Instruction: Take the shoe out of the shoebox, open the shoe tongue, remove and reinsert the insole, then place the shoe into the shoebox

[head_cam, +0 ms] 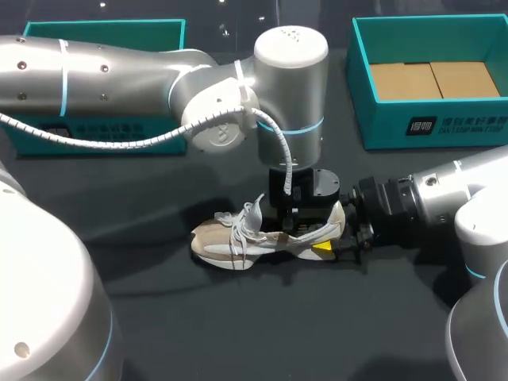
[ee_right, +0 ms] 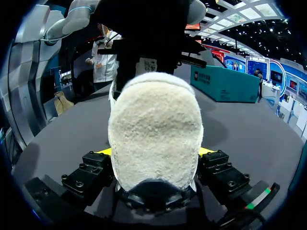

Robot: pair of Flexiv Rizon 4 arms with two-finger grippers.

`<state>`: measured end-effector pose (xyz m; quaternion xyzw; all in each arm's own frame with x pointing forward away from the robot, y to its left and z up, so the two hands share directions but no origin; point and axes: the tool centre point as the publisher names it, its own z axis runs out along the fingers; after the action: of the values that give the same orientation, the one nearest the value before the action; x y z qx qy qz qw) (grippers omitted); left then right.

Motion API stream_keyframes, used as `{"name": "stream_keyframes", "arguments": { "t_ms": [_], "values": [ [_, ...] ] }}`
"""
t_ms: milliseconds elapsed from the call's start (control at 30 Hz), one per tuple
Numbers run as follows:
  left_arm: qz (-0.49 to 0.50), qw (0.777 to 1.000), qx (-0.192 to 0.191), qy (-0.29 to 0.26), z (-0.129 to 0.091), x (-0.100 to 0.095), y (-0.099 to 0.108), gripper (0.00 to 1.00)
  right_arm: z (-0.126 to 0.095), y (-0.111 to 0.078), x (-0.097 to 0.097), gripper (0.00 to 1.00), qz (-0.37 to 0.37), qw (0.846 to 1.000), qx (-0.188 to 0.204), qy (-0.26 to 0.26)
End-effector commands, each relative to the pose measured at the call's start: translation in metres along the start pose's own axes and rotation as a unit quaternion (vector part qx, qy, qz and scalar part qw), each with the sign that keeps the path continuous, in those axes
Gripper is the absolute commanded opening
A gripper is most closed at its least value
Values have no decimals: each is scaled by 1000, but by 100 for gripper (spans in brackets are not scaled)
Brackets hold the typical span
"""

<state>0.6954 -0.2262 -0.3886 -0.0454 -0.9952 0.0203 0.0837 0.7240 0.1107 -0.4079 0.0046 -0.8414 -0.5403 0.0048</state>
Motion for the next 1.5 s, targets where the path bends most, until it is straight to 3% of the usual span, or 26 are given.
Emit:
{"name": "stream_keyframes", "arguments": {
  "t_ms": [33, 233, 400, 533, 700, 1200, 1500],
  "values": [
    [2, 1000, -1, -30, 14, 8, 1, 33, 1, -1, -1, 0, 1, 1000, 2, 0],
    [-12, 996, -20, -86, 30, -3, 4, 29, 1, -1, -1, 0, 1, 1000, 2, 0],
    [-29, 991, -38, -124, 39, -20, 8, 18, 1, -1, -1, 0, 1, 1000, 2, 0],
    [-45, 989, -42, -138, 39, -30, 14, 0, 1, -1, -1, 0, 1, 1000, 2, 0],
    [-57, 988, -37, -136, 33, -37, 21, 0, 1, -1, -1, 0, 1, 1000, 2, 0],
    [-25, 997, 66, -20, -20, -5, 33, 0, 1, -1, -1, 0, 1, 1000, 2, 0],
    [-10, 996, 82, -15, -27, 4, 28, 0, 1, -1, -1, 0, 1, 1000, 2, 0]
  ]
}}
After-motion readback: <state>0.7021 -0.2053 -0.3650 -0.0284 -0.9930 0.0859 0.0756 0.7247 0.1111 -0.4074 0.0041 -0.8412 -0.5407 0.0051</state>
